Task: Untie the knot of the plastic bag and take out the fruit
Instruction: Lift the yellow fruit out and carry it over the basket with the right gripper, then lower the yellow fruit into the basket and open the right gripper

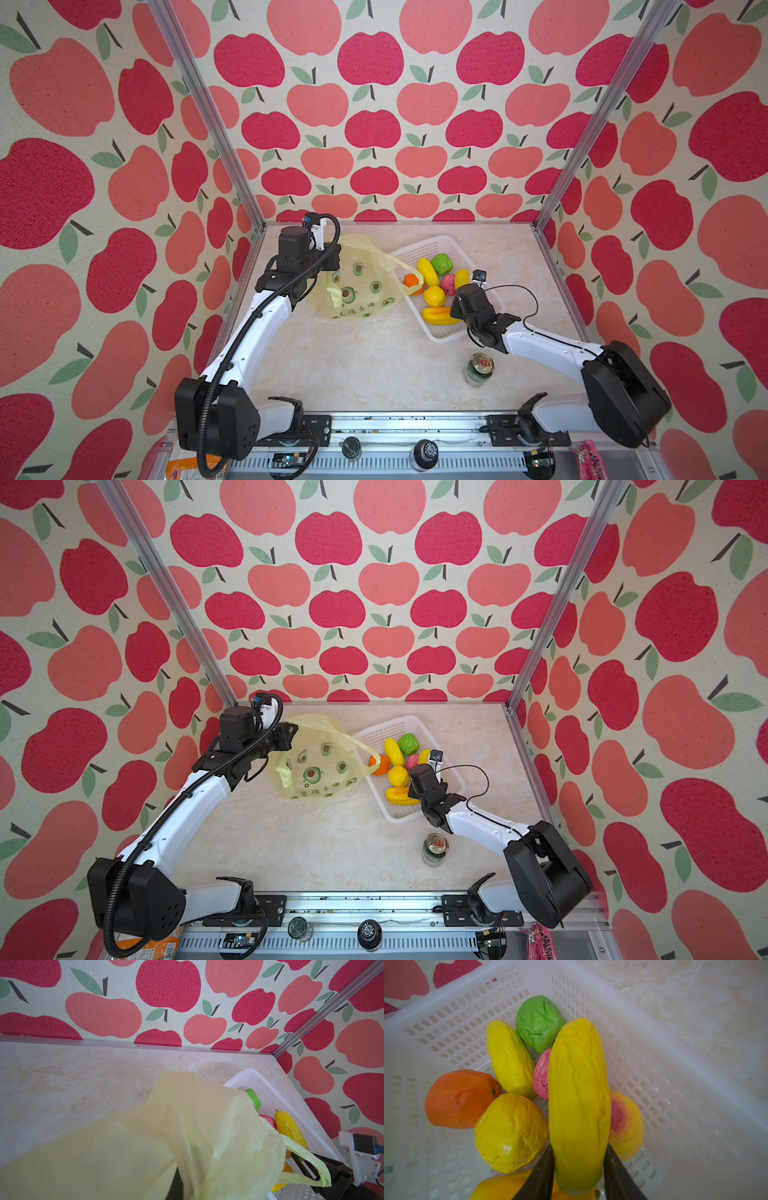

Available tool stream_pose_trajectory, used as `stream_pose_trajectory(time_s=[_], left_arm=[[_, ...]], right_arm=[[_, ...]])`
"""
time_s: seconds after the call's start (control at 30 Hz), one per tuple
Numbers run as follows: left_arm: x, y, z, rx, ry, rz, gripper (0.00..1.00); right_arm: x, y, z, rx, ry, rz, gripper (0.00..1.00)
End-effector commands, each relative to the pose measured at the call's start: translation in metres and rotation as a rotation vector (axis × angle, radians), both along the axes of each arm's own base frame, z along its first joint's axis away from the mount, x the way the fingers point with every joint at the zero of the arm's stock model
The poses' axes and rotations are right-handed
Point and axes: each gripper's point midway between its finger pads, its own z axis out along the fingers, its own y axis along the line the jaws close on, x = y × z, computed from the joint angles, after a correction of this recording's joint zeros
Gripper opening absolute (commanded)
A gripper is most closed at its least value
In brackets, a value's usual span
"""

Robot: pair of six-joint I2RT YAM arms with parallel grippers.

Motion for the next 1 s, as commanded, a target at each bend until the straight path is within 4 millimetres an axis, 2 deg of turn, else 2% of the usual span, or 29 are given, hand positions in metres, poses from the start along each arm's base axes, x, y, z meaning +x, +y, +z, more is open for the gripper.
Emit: stream_pose_trajectory(time_s=[0.0,0.17,0.47,0.63,0.77,0.97], left_arm=[[-0.001,0.003,0.003,0.009,-0.015,0.004,0.0],[0.0,0.002,0.004,0.008,-0.015,0.002,0.0],[-0.001,0.003,0.003,0.008,-0.016,0.002,0.01],[-0.001,0.002,0.004,0.007,-0.015,0.0,0.0],[-0.001,0.003,0.003,0.007,-0.016,0.001,0.01],[0.0,0.002,0.002,0.007,-0.01,-0.002,0.01]], right_arm=[[0.0,-0.007,0.01,-0.004,-0.026,-0.022,0.45],[-0.001,-0.012,0.019,-0.008,-0.053,-0.026,0.46],[0.003,-0.015,0.03,-0.042,-0.074,-0.001,0.65],[0.013,-0.012,0.02,-0.034,0.003,0.046,0.67],[0.024,-0.004,0.02,-0.05,0.027,0.114,0.78],[0.047,0.006,0.007,-0.117,0.116,0.168,0.8]])
